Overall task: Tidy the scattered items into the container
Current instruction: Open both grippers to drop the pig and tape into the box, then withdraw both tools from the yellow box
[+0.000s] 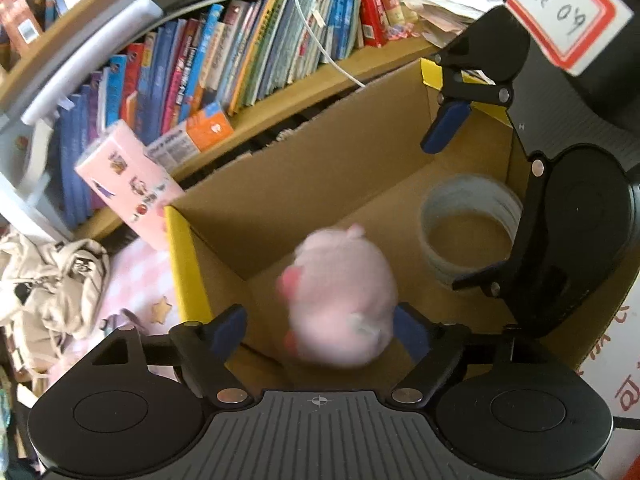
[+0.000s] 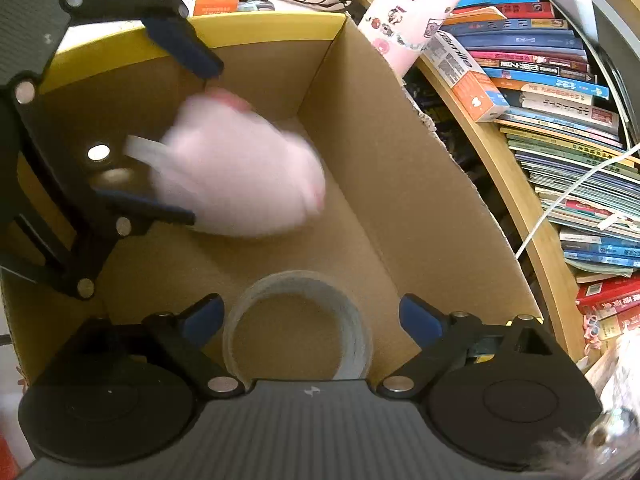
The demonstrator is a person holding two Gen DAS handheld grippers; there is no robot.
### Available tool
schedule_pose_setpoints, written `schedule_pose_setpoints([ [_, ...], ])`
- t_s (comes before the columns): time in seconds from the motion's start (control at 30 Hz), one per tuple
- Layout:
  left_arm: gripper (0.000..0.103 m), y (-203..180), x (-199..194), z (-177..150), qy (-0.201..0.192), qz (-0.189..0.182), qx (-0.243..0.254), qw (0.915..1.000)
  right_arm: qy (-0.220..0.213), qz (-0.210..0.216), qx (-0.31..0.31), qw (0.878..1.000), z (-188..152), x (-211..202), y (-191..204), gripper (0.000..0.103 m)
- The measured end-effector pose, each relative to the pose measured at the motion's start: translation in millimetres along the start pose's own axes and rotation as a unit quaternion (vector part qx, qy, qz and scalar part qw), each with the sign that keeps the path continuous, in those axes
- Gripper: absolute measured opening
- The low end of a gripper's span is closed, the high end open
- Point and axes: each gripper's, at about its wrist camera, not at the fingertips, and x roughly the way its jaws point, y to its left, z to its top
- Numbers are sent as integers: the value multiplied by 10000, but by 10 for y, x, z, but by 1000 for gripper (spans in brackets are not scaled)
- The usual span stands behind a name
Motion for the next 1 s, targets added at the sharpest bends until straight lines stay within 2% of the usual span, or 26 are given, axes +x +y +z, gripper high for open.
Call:
schedule_pose_setpoints([
  [0.3, 83, 13, -329, -32, -472, 1, -145, 9988, -174, -121, 155, 9997, -50, -124, 15, 97],
  [0.57, 83, 53, -651, -98, -912, 47, -430, 9949, -578, -544, 496, 9956, -97, -482, 3, 97],
  [0.8, 83, 169, -977, -244, -1415, -26, -926, 9856, -1169, -1098, 923, 9827, -139, -948, 44, 97],
  [1.0, 84, 319, -1203, -414, -1746, -171, -1090, 9784, -1431, -1481, 1419, 9682, -168, -1280, 182, 97],
])
